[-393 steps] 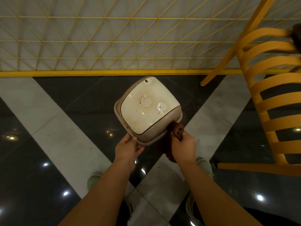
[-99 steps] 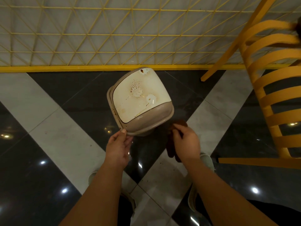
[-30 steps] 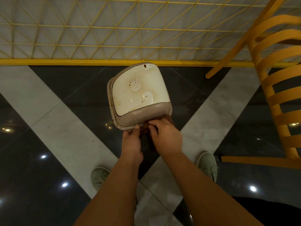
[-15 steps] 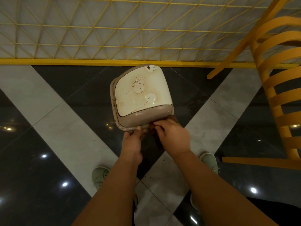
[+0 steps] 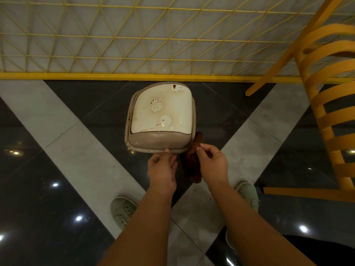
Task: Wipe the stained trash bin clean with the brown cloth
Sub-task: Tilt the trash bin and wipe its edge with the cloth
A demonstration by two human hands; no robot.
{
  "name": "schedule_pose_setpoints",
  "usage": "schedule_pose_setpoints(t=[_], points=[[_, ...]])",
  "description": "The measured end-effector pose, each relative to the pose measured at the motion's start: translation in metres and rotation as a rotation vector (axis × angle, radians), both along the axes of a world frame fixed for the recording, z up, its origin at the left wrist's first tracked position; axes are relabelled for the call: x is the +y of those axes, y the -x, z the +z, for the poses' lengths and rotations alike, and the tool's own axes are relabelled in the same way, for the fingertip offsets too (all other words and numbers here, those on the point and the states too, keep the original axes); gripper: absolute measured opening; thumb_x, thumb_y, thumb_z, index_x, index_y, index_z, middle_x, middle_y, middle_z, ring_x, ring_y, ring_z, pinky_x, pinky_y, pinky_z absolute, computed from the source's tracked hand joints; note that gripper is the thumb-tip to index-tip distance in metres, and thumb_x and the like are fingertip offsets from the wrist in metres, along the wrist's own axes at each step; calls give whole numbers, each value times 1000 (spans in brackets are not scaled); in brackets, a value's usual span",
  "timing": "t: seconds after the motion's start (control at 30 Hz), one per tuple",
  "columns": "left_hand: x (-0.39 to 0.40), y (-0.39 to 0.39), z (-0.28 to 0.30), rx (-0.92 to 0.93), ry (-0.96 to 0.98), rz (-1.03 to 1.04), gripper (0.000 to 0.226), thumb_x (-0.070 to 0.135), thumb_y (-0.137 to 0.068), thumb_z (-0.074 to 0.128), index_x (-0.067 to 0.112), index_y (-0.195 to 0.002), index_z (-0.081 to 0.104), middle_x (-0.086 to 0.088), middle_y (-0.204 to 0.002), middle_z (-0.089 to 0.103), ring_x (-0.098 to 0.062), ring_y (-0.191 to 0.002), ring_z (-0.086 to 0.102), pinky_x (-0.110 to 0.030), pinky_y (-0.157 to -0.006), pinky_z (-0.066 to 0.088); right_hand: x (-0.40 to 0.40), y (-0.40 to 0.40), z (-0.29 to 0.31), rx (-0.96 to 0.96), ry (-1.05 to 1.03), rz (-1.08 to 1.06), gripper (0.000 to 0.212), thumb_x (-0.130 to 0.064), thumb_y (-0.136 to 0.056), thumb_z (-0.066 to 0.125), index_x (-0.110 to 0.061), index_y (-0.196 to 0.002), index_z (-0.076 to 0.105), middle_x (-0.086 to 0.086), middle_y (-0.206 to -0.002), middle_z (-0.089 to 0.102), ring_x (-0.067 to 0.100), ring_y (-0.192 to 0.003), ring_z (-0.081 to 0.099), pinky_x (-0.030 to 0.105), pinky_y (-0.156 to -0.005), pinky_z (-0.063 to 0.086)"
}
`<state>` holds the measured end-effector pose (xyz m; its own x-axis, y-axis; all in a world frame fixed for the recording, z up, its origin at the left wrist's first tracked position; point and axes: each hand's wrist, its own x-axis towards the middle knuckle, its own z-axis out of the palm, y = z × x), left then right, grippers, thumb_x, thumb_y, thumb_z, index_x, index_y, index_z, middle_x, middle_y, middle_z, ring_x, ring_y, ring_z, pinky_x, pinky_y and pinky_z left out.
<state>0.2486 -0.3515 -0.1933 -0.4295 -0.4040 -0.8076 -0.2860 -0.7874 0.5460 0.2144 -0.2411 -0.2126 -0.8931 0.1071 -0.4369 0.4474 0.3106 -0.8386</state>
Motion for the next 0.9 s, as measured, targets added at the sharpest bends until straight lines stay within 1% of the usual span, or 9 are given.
schedule_pose_setpoints(t=[0.07,0.17,0.3,0.43,0.6,0.67,0.77,0.83,0.9], points=[[0,1,-1,23,16,6,31,8,-96,50,4,-127,49,-16,-115,64,-23,-103,65,-29,-82,52,-11,-6,-1,26,43,-29,7,-27,-90,62,-34,-90,63,-15,-90,67,-4,-81,62,10,-66,50],[0,-1,0,45,80,-27,28,5,-97,45,7,-125,44,-16,-110,64,-21,-92,68,-25,-71,56,-24,-12,-5,6,101,-115,14,-22,-90,62,-28,-102,59,-13,-96,65,-3,-86,61,8,-68,47],[-3,-4,0,46,72,-50,27,7,-98,46,18,-121,38,-13,-112,62,-24,-93,68,-32,-80,54,-26,7,-5,-8,80,-218,21,-22,-89,63,-26,-108,55,-12,-98,62,-1,-86,57,11,-69,45],[-1,-5,0,34,69,-41,26,7,-97,47,21,-117,39,-12,-112,62,-24,-94,67,-35,-87,52,-31,34,-1,-56,79,-295,22,-21,-89,63,-20,-110,58,-4,-105,63,10,-92,59,23,-84,48],[-5,0,1,31,63,-45,27,7,-98,46,18,-121,39,-14,-111,62,-25,-97,66,-37,-87,53,-33,-14,-6,-124,164,-235,26,-17,-88,62,-26,-111,57,-12,-99,63,-2,-87,58,13,-73,46],[-6,1,1,24,59,-57,27,9,-97,47,18,-121,40,-13,-108,63,-24,-96,66,-34,-81,55,-34,-18,-8,-157,177,-249,26,-17,-86,64,-26,-109,57,-10,-98,64,3,-89,60,19,-76,49],[-6,0,-2,36,64,-72,23,8,-98,46,18,-117,39,-12,-101,63,-22,-87,67,-28,-67,55,-36,-6,-6,-200,217,-304,24,-17,-84,64,-19,-107,62,-3,-98,67,11,-88,63,22,-71,53],[-7,0,-5,50,74,-86,22,7,-98,45,18,-116,38,-11,-100,63,-21,-85,69,-30,-75,56,-33,8,-5,-239,261,-338,26,-18,-84,65,-14,-110,65,5,-101,69,19,-91,66,33,-78,57],[-9,-2,-8,49,75,-105,22,7,-98,45,21,-114,39,-10,-101,64,-21,-85,69,-35,-85,54,-27,29,-5,-249,251,-344,29,-21,-84,68,-10,-111,67,10,-103,70,23,-95,66,40,-88,54]])
